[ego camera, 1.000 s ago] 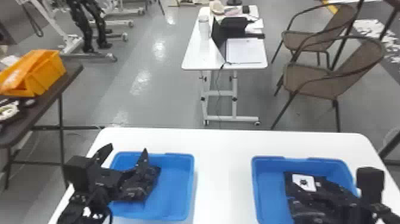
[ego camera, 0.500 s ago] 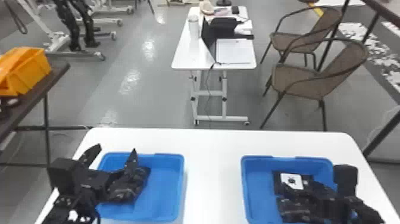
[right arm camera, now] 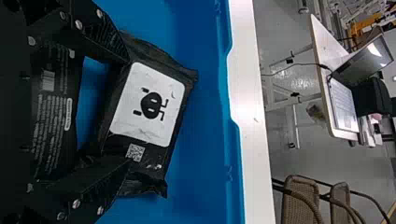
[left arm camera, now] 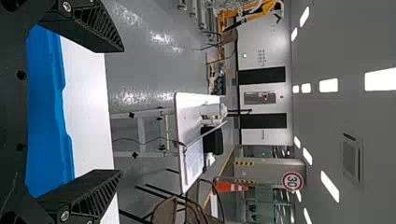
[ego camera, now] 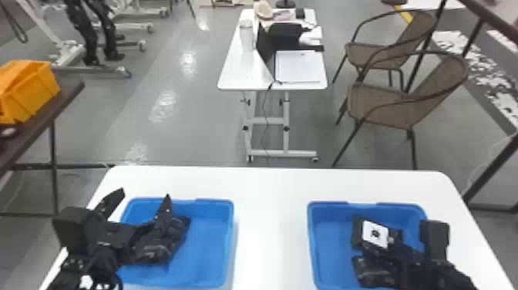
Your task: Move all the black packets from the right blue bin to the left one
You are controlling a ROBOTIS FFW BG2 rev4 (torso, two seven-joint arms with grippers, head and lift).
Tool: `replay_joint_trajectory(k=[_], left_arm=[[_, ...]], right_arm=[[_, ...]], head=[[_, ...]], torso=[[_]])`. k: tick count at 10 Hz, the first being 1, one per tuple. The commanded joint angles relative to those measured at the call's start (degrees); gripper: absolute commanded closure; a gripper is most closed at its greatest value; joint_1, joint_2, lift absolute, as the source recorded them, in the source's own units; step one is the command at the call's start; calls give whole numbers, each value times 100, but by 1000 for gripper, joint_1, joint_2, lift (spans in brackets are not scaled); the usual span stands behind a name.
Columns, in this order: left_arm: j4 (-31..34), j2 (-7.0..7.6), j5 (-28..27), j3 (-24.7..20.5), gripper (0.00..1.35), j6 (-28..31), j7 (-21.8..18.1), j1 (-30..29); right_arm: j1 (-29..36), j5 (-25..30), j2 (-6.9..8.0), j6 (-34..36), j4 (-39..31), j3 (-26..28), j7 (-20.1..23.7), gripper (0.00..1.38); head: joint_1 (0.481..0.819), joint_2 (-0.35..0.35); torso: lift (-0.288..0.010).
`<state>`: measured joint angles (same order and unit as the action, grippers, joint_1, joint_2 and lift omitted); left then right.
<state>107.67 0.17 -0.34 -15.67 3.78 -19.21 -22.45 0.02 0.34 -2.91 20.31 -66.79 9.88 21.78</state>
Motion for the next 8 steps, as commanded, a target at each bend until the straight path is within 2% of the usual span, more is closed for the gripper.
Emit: replay_joint_trajectory(k=[1,2,4,6,8], left_arm=[[0,-32,-19,-16,99,44,-4,-23],[-9,-32,-45,-16,99,62,-13,-31],[-18,-32,-124,-24,99,141,-30,-40],[-18,-32,-168,-24,99,167,-30,-31],[-18,-32,-177,-33,99,158,-30,-31]], right_arm=[[-28,-420,-78,-80,183,-56,10,950],[51,-614,-78,-142,43,-65,10,1115],[376,-877,-43,-142,-564,-100,10,1251],[780,-1229,-17,-1,-1346,-109,-43,1253],[903,-1378,10,8,-1495,-126,-95,1254]], head=[[695,65],[695,67],[695,76],[695,86],[695,93]], torso=[[0],[0],[0],[0],[0]])
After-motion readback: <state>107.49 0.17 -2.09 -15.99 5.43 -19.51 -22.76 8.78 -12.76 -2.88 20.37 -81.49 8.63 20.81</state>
